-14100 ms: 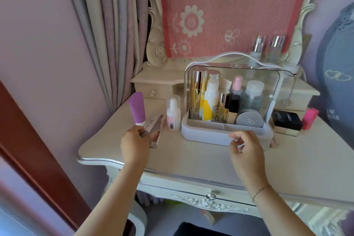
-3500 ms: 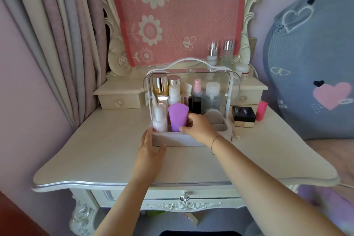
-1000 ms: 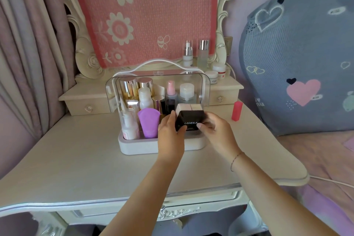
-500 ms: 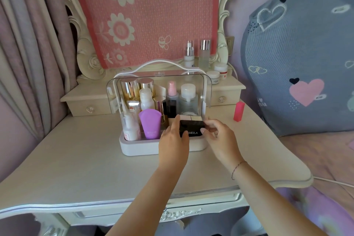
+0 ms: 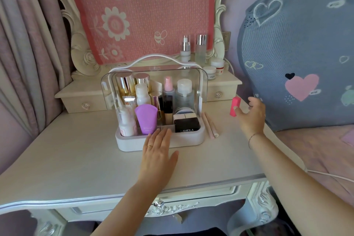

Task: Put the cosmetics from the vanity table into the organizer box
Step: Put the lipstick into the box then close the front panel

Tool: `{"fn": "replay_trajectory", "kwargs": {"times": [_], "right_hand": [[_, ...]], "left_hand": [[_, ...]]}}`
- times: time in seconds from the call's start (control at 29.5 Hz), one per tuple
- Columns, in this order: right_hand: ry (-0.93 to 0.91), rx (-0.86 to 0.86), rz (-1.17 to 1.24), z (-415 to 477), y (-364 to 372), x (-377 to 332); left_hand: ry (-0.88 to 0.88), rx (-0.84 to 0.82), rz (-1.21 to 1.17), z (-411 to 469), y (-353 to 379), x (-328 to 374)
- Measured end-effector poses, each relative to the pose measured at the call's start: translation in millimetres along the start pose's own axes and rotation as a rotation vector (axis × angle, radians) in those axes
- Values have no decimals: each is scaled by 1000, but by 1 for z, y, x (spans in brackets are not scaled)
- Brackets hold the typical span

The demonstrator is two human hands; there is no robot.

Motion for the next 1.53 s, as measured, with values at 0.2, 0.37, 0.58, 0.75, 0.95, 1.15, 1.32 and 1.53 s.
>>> {"fn": "replay_trajectory", "kwargs": {"times": [0.2,0.37,0.58,0.75,0.95,1.15,1.32,1.53], "right_hand": [[123,-189,14,37,26,30],[46,-157,-39,52,30,25],[-35,-147,-125,25,16,-6],[-178,-288,74,-52,-23,-63],[-329,-711,307,-111,8,-140],[-412,-686,125,-97,66,-166],[-476,-747,-119,-97,96,-151],[-496,-744,-224,-99,101,-144]], "left_hand": [[1,28,-22,-5,-3,-3],[-9,73,-3,-6,-5,-2],[-12,94,-43,-9,-6,-4],[-48,125,-91,-11,-9,-7],[-89,147,-131,-13,-15,-7],[-176,199,-209,-14,-21,-11],[-184,199,-224,-14,-22,-12],[-181,209,-234,-14,-22,-13]]}}
Point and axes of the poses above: each hand's wrist, its own z-axis towards the middle knuckle, its own y-axis out of the palm, x = y × z, the point moved 5 cm from there along z, towards the middle knuckle, and after that the axes turned 1 degree about -x, right-handed, at the moved point
